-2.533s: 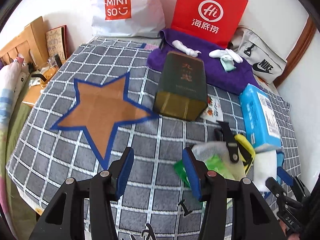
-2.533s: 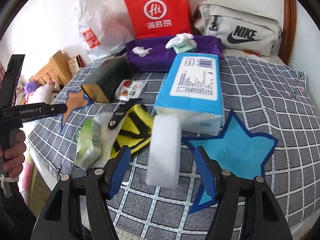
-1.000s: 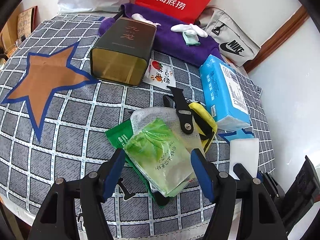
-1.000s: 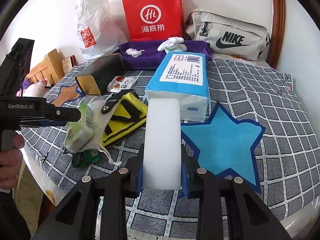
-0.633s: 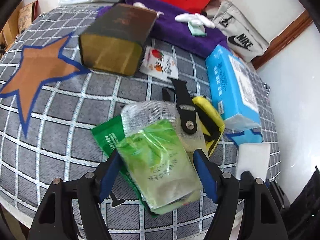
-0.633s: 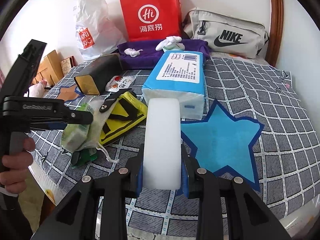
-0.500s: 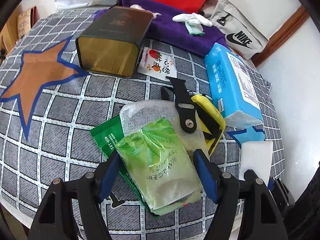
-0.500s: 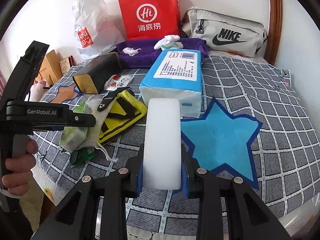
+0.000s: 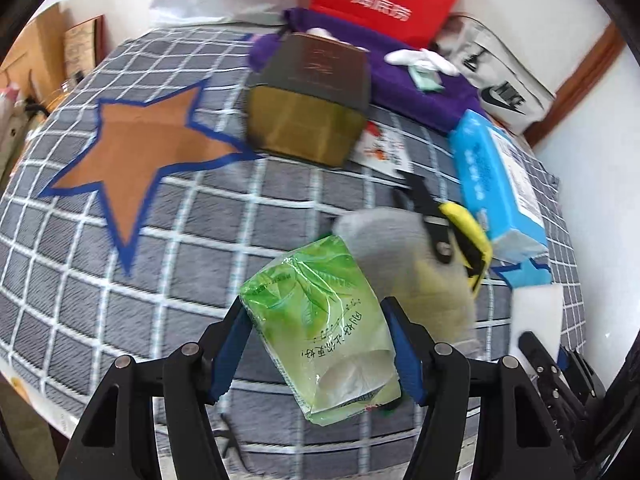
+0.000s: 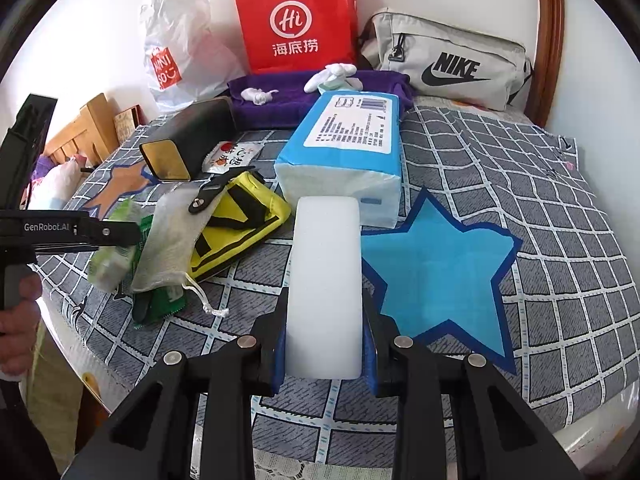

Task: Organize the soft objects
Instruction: 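Carry the sponge with the right tool while the left tool carries the packet to the towel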

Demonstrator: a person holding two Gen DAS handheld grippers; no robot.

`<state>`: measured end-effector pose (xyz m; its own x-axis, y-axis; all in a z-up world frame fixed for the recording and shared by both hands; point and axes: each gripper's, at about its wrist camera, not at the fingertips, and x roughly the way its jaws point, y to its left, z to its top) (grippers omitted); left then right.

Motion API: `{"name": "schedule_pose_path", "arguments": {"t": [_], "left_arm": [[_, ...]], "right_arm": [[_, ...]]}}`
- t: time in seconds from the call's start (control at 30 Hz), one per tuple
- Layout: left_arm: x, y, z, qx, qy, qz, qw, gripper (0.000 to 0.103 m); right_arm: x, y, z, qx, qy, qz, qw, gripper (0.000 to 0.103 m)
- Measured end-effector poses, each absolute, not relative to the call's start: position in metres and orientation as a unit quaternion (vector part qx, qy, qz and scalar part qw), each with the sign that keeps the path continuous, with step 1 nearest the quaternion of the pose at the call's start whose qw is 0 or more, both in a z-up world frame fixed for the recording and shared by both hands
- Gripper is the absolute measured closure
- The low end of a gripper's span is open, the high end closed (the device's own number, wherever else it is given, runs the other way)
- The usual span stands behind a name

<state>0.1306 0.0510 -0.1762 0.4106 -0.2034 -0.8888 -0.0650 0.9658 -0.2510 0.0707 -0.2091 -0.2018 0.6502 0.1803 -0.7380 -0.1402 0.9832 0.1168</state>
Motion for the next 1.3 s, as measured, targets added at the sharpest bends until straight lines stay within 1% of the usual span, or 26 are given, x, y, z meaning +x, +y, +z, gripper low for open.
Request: {"name": "schedule_pose_path", "arguments": {"t": [0.27,0.4,0.97,1.3], "left_arm": [[0.131,0.071,-0.181,-0.141,0.548,-0.032,0.824,0.040],[0.130,0.081,-0.175,-0.156,0.543,-0.036,0.824,0.040],[0.160,0.088,-0.110,-0.158,0.499,-0.041,0.851,0.040],[0.184,0.101,-0.094,-0.173,0.489,-0.022,0.854,0.040]], "right_arm": [[0.069,-0.209,-0.189,0.020,0.414,0.083,0.906,0.073],[0.070,-0.208,-0.177,0.012,0.408,0.083,0.909,0.073],[0.103,-0.207,-0.119,0.007,0.375,0.098,0.922,0.073],[0.129,-0.215,-0.098,0.004,0.361,0.098,0.927,0.073]]}}
